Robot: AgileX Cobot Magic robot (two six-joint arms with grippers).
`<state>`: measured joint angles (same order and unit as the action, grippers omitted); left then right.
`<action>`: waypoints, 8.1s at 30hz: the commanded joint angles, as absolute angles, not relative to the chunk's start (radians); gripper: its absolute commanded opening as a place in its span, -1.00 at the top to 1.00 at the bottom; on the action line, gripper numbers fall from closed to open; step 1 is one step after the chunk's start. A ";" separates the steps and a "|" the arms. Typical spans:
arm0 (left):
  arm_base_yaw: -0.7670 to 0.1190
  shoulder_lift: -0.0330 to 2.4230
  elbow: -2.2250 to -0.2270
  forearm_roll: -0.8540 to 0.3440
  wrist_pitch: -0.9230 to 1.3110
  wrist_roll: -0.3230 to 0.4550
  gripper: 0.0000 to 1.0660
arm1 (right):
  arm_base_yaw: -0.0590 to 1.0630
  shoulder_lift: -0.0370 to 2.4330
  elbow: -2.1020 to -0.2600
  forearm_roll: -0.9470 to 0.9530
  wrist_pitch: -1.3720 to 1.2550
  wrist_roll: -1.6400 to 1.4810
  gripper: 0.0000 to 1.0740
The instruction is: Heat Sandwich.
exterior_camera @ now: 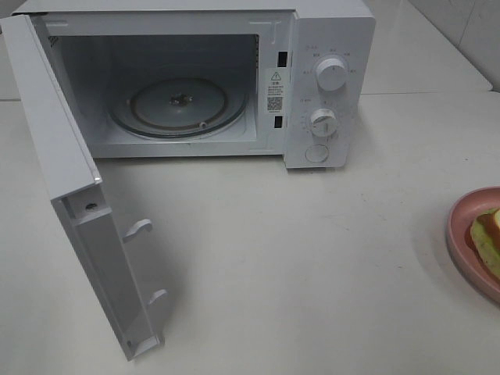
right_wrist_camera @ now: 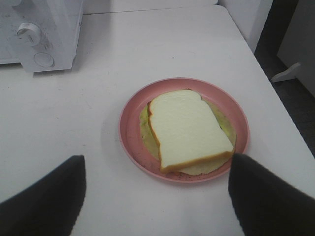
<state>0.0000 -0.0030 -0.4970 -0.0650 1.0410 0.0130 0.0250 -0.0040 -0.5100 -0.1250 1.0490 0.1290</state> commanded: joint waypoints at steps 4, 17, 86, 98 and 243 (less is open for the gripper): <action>0.000 -0.024 -0.494 -0.068 1.035 0.013 -0.82 | 0.023 -0.031 -0.507 -0.125 1.039 0.121 -0.42; 0.000 0.003 -0.533 -0.061 0.964 0.006 -0.77 | 0.023 -0.031 -0.507 -0.125 1.039 0.121 -0.42; -0.010 1.504 -0.350 0.463 -0.963 -0.118 1.00 | 0.023 -0.031 -0.507 -0.125 1.039 0.121 -0.42; -0.220 1.617 -0.443 0.314 -0.974 -0.097 1.00 | 0.023 -0.031 -0.507 -0.125 1.039 0.121 -0.42; -0.307 1.651 -0.982 -0.338 1.030 0.089 -0.82 | 0.022 -0.031 -0.507 -0.125 1.039 0.122 -0.42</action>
